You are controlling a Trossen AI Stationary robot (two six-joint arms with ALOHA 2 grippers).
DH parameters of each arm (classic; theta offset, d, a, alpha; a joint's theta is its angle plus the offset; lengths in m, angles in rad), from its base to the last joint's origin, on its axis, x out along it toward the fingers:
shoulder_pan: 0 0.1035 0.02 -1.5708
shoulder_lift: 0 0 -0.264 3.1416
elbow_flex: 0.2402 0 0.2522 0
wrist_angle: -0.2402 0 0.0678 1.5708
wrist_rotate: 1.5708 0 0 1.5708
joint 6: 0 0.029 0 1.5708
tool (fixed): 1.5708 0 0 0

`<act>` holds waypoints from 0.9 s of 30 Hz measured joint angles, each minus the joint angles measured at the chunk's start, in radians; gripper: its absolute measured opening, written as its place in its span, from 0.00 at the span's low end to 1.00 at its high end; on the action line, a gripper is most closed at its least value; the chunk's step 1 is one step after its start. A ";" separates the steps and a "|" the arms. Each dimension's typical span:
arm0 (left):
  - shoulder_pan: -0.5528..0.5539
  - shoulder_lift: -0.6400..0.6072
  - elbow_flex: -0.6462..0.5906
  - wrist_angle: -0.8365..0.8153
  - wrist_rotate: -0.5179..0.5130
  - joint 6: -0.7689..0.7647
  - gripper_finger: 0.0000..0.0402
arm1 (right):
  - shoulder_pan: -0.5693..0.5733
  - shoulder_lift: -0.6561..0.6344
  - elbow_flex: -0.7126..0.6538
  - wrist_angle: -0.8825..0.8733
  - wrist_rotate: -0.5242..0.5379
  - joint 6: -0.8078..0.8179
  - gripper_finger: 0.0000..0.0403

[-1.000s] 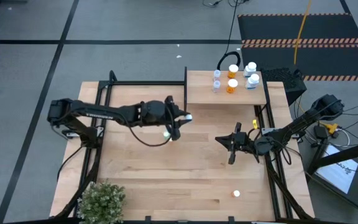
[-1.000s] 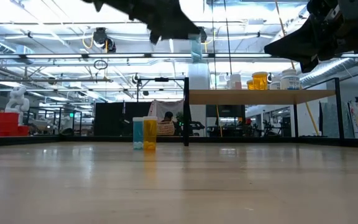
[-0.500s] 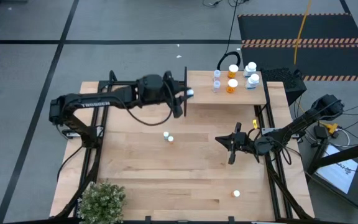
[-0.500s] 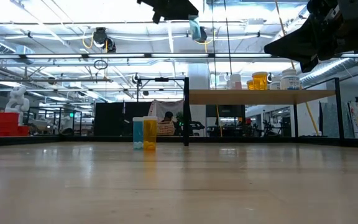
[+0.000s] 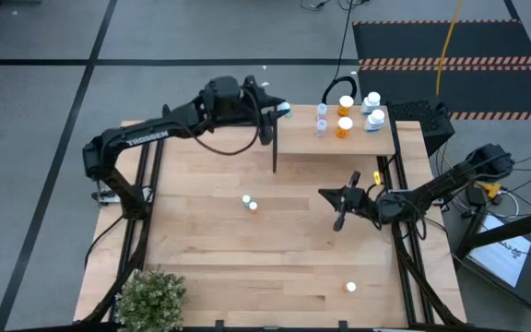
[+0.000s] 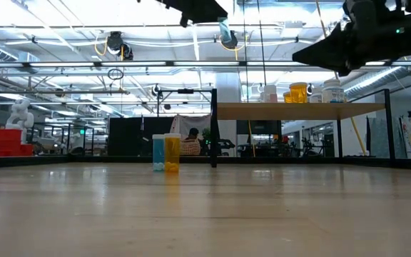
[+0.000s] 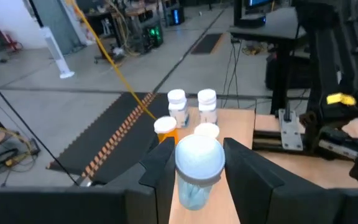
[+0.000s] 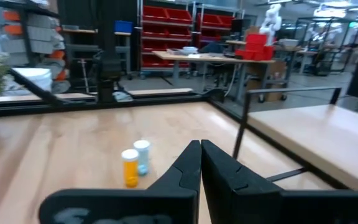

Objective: Pick and place medicine bottles onto shelf by color
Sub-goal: Put the bottom blue pill bottle on the shelf

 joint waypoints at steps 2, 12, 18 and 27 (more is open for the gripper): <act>0.013 0.041 0.046 -0.017 0.004 0.003 0.32 | -0.014 0.000 0.000 0.006 -0.001 -0.017 0.01; 0.093 0.277 0.325 -0.068 0.092 -0.031 0.32 | -0.056 0.000 -0.001 0.004 -0.075 -0.049 0.01; 0.123 0.426 0.501 -0.175 0.096 -0.056 0.32 | -0.061 0.000 -0.001 -0.003 -0.081 -0.047 0.01; 0.141 0.483 0.496 -0.213 0.096 -0.086 0.32 | -0.060 0.000 -0.001 -0.009 -0.104 -0.024 0.01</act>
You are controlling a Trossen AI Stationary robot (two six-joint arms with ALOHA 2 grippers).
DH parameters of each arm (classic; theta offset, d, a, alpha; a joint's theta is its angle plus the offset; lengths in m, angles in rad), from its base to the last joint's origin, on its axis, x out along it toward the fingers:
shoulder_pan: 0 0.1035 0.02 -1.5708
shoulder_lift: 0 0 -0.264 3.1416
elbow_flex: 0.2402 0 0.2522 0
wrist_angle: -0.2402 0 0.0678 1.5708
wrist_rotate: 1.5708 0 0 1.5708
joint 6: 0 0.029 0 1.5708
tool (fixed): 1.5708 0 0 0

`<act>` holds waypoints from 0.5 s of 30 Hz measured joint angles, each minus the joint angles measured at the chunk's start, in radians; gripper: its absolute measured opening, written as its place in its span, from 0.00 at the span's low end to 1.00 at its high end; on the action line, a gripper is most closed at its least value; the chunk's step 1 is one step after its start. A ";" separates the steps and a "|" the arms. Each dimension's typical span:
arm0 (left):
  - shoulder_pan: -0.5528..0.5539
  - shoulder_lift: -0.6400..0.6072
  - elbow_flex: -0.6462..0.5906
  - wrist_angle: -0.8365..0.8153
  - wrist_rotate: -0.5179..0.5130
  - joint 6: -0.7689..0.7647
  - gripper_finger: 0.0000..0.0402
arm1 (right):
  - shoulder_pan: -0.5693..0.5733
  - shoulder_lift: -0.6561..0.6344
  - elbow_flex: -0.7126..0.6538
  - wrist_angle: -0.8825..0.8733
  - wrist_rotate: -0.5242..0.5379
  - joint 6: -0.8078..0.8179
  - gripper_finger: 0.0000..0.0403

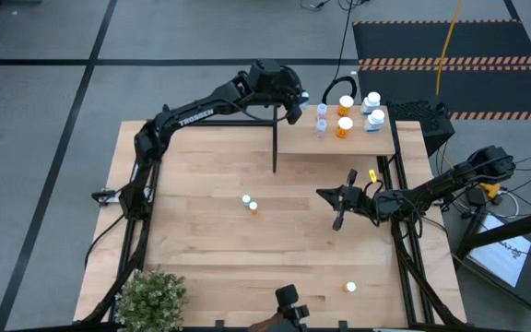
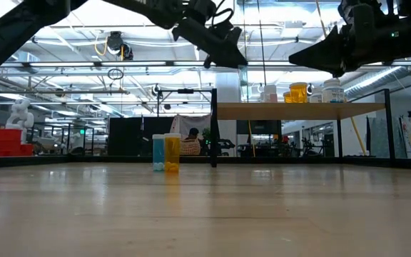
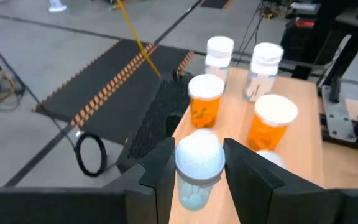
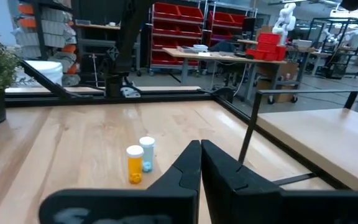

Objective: Pick and place medicine bottles onto shelf by color
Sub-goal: Put the bottom blue pill bottle on the shelf

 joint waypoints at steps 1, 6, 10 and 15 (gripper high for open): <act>0.001 0.000 0.000 -0.009 -0.003 0.000 0.32 | 0.000 0.000 0.000 0.000 -0.003 0.003 0.01; 0.000 0.000 -0.001 -0.031 -0.028 -0.009 0.32 | 0.000 0.000 0.000 -0.001 -0.006 0.012 0.01; -0.001 0.011 -0.022 0.005 -0.051 -0.029 0.32 | 0.000 0.000 0.000 -0.001 -0.007 0.019 0.01; -0.002 0.035 -0.077 0.053 -0.063 -0.047 0.32 | 0.001 0.000 0.000 0.000 -0.029 0.019 0.01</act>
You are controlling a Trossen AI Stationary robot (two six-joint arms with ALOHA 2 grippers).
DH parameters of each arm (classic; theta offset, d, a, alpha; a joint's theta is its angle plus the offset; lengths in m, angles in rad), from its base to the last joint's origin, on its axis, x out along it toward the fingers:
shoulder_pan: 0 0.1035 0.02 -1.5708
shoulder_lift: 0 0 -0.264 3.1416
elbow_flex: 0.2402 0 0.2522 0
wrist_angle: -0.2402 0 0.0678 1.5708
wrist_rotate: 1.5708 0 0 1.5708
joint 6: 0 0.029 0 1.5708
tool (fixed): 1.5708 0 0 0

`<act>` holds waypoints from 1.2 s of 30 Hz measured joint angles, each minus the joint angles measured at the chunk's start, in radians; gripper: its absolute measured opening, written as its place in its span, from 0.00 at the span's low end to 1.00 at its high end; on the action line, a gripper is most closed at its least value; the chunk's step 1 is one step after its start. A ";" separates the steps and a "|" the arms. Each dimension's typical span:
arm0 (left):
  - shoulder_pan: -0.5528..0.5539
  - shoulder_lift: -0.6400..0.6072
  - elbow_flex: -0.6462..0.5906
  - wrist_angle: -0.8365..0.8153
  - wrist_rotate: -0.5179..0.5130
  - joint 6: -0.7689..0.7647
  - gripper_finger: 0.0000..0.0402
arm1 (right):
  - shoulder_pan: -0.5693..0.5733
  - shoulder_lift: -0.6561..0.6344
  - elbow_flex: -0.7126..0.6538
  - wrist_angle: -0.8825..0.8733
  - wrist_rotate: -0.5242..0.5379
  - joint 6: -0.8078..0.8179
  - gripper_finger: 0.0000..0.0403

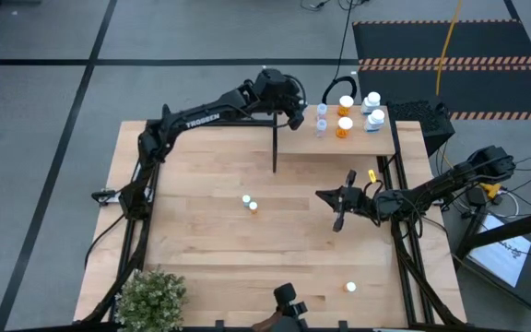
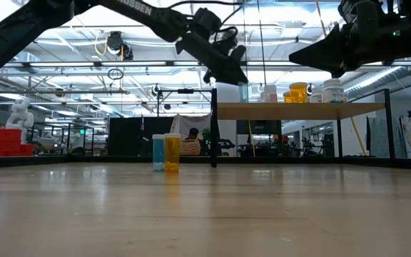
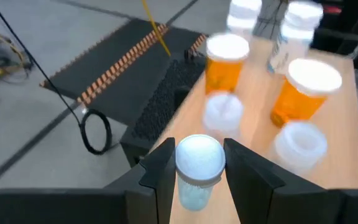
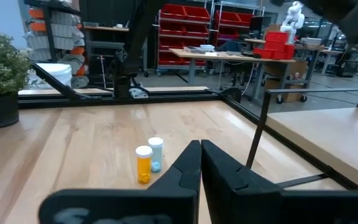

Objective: Pick and place medicine bottles onto shelf by color
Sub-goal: Put the bottom blue pill bottle on the shelf

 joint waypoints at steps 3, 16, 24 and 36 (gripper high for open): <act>-0.002 -0.001 -0.032 0.043 -0.004 -0.004 0.32 | 0.000 0.000 0.000 -0.002 0.000 0.003 0.01; 0.003 0.017 -0.066 0.097 -0.014 0.007 0.32 | 0.000 0.000 0.000 -0.001 0.001 0.000 0.01; 0.001 0.035 -0.065 0.113 -0.013 0.014 0.32 | 0.000 0.000 0.000 0.000 0.001 0.000 0.01; -0.001 0.036 -0.065 0.110 -0.013 0.021 0.32 | 0.000 0.000 0.000 -0.001 0.001 0.000 0.01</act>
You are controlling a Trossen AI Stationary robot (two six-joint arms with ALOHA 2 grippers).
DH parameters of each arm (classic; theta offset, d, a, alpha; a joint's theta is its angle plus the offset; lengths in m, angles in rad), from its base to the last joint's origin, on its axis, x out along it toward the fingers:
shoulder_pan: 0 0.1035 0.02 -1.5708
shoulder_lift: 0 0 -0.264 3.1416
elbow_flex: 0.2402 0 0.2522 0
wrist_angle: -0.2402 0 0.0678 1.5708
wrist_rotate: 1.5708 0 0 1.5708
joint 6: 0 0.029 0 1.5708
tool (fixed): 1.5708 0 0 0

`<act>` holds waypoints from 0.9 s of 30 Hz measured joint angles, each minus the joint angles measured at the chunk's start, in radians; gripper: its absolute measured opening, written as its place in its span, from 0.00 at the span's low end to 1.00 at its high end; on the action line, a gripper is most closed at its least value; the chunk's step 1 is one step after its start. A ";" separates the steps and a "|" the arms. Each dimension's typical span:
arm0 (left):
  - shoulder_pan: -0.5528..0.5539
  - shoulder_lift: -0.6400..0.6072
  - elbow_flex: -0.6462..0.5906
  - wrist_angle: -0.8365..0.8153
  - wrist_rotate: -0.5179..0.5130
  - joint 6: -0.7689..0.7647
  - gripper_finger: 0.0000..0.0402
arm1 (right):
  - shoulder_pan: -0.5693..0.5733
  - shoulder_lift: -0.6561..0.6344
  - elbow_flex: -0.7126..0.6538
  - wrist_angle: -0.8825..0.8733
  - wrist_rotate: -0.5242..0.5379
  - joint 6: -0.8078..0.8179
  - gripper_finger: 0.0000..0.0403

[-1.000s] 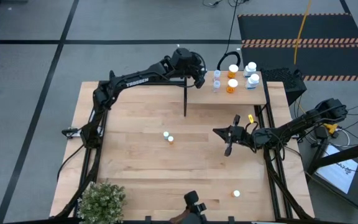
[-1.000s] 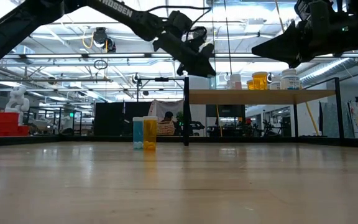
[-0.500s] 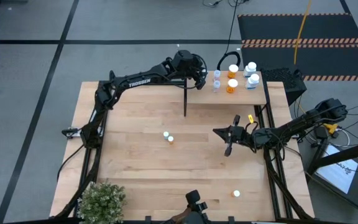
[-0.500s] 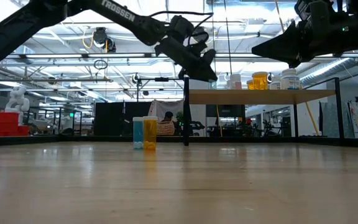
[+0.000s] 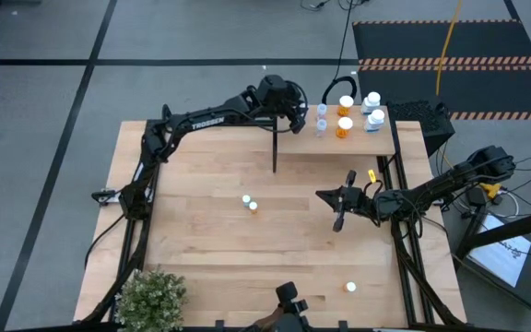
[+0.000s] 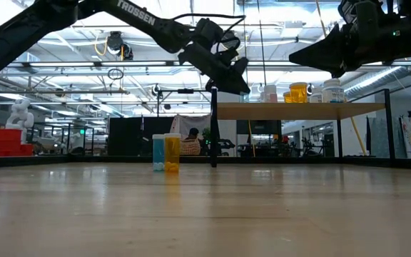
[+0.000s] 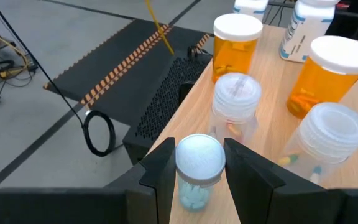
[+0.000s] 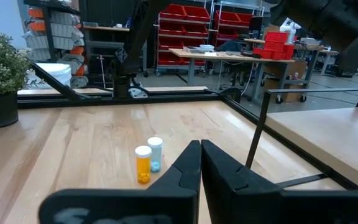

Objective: Pick and place medicine bottles onto shelf by color
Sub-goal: Put the bottom blue pill bottle on the shelf, then put the blue pill bottle on the shelf aligned with the other blue pill bottle

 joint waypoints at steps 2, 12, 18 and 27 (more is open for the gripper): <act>0.000 0.005 0.000 0.004 0.001 0.001 0.32 | 0.000 0.000 0.000 0.000 0.000 0.000 0.01; 0.000 0.006 0.000 0.001 0.009 0.000 0.32 | 0.000 0.000 0.000 0.000 0.000 0.000 0.01; 0.000 0.006 0.000 -0.001 0.031 -0.011 0.35 | 0.000 0.000 0.000 0.000 0.000 0.000 0.01; 0.000 0.010 0.000 -0.004 0.022 -0.030 0.53 | 0.000 0.000 0.000 0.000 0.000 0.000 0.01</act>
